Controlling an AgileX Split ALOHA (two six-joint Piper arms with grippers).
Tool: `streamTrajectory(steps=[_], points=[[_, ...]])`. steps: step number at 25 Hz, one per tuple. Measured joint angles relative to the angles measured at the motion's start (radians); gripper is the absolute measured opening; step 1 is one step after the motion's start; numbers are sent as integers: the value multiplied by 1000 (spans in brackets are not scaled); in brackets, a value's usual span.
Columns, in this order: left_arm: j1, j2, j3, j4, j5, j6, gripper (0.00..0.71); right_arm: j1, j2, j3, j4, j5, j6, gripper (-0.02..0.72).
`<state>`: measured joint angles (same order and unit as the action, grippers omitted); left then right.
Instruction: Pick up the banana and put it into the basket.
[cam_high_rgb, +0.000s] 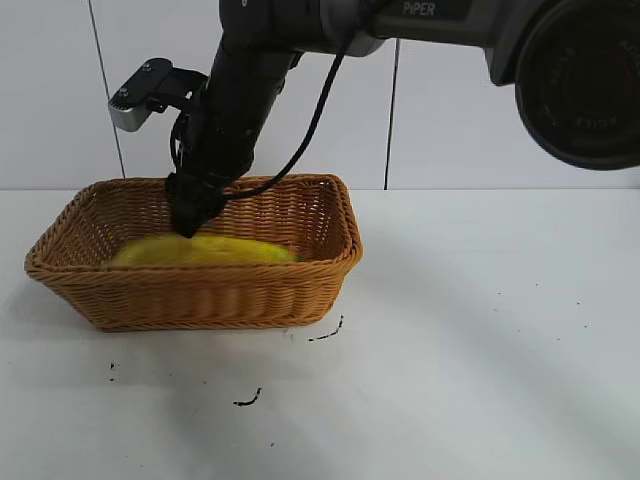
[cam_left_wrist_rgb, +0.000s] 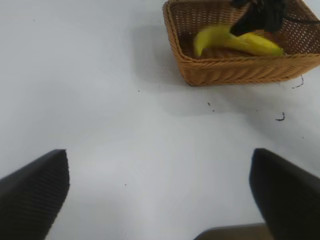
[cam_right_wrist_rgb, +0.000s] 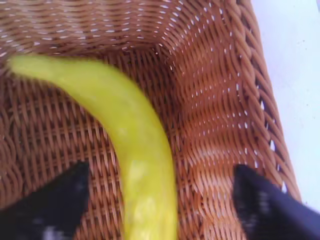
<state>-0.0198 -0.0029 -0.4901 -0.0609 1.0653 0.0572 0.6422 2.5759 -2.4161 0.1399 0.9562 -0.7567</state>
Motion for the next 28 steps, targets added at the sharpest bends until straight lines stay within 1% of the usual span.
streamTrajectory(steps=[3, 5, 6, 8, 10, 12, 13, 15, 17, 25, 28], points=[[0, 0, 0, 0, 0, 0, 695, 0, -21, 0, -18, 20, 69, 683], [0, 0, 0, 0, 0, 0, 695, 0, -54, 0, -40, 30, 142, 689], [0, 0, 0, 0, 0, 0, 695, 0, -74, -1, -50, 31, 204, 689], [0, 0, 0, 0, 0, 0, 695, -4, -108, -5, -68, 31, 302, 689], [0, 0, 0, 0, 0, 0, 695, -16, -142, -6, -74, 38, 433, 689], [0, 0, 0, 0, 0, 0, 695, -41, -160, -7, -74, 66, 559, 689], [0, 0, 0, 0, 0, 0, 695, -59, -161, -7, -74, 80, 602, 689], [0, 0, 0, 0, 0, 0, 695, -101, -160, -7, -74, 103, 642, 689], [0, 0, 0, 0, 0, 0, 695, -153, -159, -7, -77, 132, 660, 689], [0, 0, 0, 0, 0, 0, 695, -419, -159, -8, -81, 244, 664, 689], [0, 0, 0, 0, 0, 0, 695, -516, -159, -8, -84, 250, 669, 689]])
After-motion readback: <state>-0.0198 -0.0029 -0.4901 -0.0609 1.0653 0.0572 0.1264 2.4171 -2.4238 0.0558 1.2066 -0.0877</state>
